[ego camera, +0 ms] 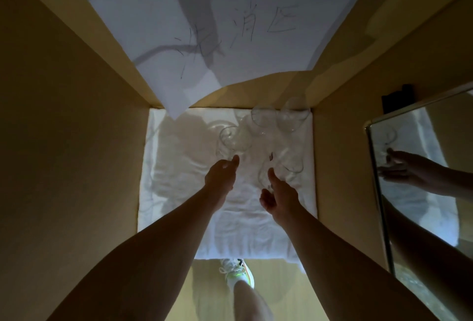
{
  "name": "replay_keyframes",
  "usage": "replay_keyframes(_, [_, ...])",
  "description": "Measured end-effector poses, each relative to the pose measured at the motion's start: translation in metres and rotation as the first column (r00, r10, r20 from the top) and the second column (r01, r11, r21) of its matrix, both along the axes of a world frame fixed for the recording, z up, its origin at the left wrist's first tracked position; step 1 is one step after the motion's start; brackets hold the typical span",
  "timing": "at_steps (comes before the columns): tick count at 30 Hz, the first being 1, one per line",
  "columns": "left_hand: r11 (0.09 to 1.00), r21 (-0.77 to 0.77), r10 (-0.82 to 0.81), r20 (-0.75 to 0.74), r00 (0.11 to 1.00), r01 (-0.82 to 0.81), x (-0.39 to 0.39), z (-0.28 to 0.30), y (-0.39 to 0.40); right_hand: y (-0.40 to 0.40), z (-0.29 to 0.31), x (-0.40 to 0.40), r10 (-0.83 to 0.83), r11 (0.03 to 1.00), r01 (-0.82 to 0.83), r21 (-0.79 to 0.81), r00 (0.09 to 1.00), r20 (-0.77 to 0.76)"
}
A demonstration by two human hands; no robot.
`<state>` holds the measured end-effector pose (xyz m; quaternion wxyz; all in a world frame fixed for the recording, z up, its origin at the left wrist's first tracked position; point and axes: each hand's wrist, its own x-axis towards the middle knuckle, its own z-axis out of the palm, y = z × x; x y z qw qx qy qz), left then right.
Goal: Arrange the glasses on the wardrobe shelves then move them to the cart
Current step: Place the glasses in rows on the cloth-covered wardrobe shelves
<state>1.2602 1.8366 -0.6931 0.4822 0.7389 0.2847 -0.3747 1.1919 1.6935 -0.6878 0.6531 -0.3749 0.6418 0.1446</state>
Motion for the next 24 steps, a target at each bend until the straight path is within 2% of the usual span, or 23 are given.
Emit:
replay_keyframes(7, [0.999, -0.04, 0.035, -0.029, 0.999, -0.036, -0.014, 0.04, 0.002, 0.002, 0.032, -0.016, 0.101, 0.991, -0.098, -0.09, 0.995, 0.027])
replay_keyframes(15, [0.989, -0.099, 0.115, 0.007, 0.993, -0.114, -0.033, 0.112, 0.007, 0.009, 0.089, -0.029, 0.311, 0.931, -0.29, -0.22, 0.948, 0.069])
replay_keyframes(19, [0.984, -0.132, 0.131, 0.054, 0.99, -0.123, -0.047, 0.155, 0.018, 0.015, 0.126, -0.042, 0.341, 0.922, -0.304, -0.241, 0.931, 0.128])
replay_keyframes(24, [0.965, -0.206, 0.164, -0.002, 0.986, -0.161, -0.07, 0.216, 0.031, 0.026, 0.177, -0.06, 0.38, 0.906, -0.315, -0.282, 0.898, 0.219])
